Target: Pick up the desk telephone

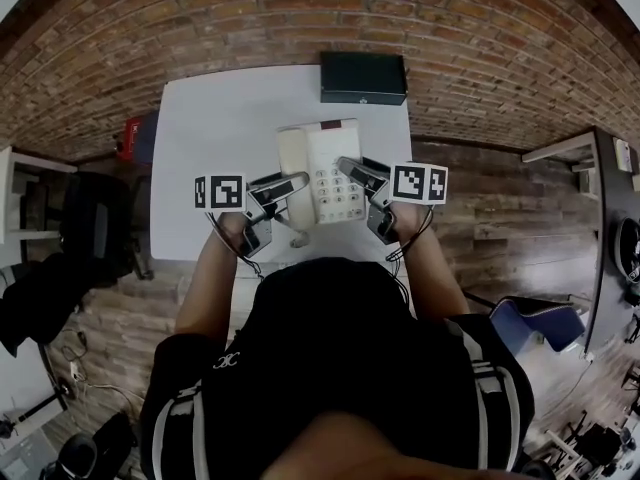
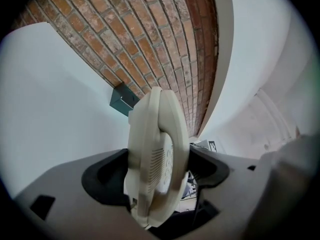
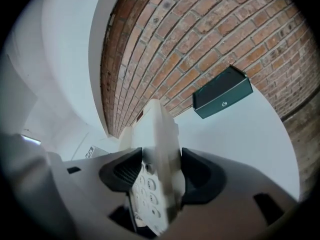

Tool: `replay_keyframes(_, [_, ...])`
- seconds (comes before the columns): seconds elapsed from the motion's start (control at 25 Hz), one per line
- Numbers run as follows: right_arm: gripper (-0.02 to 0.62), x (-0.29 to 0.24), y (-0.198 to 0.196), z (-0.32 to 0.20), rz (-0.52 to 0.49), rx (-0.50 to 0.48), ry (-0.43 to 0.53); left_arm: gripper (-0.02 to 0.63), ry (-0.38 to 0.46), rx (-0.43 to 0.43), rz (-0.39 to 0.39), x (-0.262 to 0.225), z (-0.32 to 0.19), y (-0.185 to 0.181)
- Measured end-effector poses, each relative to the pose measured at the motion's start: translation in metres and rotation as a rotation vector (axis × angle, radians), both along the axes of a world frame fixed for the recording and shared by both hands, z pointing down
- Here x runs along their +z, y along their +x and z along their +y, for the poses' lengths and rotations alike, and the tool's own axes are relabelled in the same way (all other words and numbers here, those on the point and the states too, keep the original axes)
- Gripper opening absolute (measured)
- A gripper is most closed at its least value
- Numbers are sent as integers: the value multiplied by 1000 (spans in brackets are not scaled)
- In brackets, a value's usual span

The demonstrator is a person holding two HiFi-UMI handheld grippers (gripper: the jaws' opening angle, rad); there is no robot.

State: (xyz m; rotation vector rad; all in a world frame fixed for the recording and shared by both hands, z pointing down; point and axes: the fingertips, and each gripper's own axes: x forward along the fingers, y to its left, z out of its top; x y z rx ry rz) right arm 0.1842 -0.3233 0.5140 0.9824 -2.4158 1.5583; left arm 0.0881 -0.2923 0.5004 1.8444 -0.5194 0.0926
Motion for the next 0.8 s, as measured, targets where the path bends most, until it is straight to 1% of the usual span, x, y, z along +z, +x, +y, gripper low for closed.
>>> replay_keyframes(0.12, [225,0,-4,3,-12,-16,-9,362,6,9,-10,-2,2,-3])
replay_keyframes(0.36, [225,1,-5,3,13,-34,-7,362,-6,3,11,2,4,-4])
replay_keyframes(0.8, [224,5,-14,-2,19,-54,-20,362,-13,2,12,7,1,-12])
